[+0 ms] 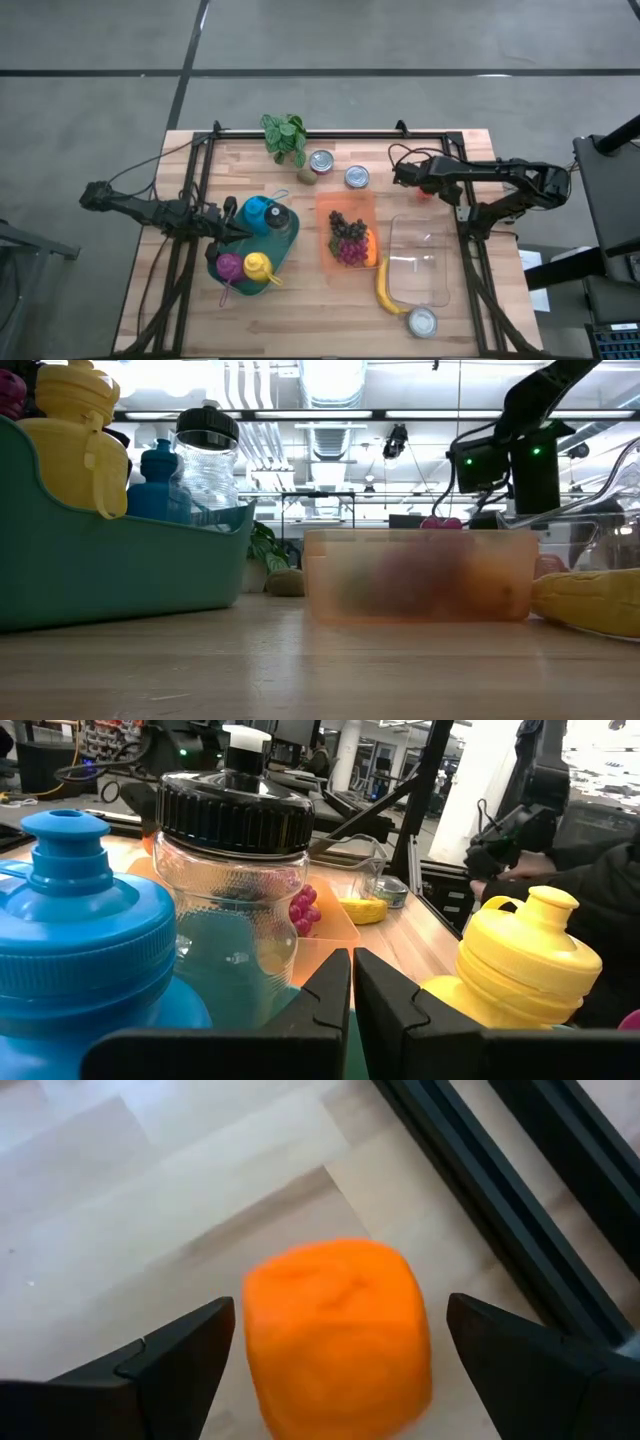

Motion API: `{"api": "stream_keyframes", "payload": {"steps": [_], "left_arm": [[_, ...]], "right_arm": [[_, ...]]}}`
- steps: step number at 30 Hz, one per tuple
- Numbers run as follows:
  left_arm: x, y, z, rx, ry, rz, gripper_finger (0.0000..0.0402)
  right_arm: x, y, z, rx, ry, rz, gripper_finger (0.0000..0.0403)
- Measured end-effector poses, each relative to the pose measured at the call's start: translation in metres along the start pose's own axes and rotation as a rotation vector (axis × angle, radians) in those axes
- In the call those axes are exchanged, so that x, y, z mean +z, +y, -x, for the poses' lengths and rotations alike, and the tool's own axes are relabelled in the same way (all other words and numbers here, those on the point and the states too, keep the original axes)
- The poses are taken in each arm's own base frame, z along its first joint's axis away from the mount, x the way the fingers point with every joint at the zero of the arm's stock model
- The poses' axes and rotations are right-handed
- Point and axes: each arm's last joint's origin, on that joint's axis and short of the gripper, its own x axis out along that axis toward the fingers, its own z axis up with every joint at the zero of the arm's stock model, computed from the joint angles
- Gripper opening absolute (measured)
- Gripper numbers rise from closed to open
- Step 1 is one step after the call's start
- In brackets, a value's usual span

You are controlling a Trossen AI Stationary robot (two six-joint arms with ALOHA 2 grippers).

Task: Pick & Place Food Item
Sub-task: Put the orange into the orange bin

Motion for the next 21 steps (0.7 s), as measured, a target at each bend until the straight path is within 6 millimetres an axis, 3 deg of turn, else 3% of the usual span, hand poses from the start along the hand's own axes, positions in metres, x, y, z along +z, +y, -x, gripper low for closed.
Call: {"api": "stream_keyframes", "payload": {"steps": [9,21], "left_arm": [[0.0,0.0,0.0,0.0,0.0,0.0,0.0022],[0.0,0.0,0.0,0.0,0.0,0.0,0.0022]], "right_arm": [[0.013,0.006,-0.008,0.014,0.011,0.013,0.0364],[0.003,0.001,-0.022,0.05,0.077,-0.003,0.0364]]}}
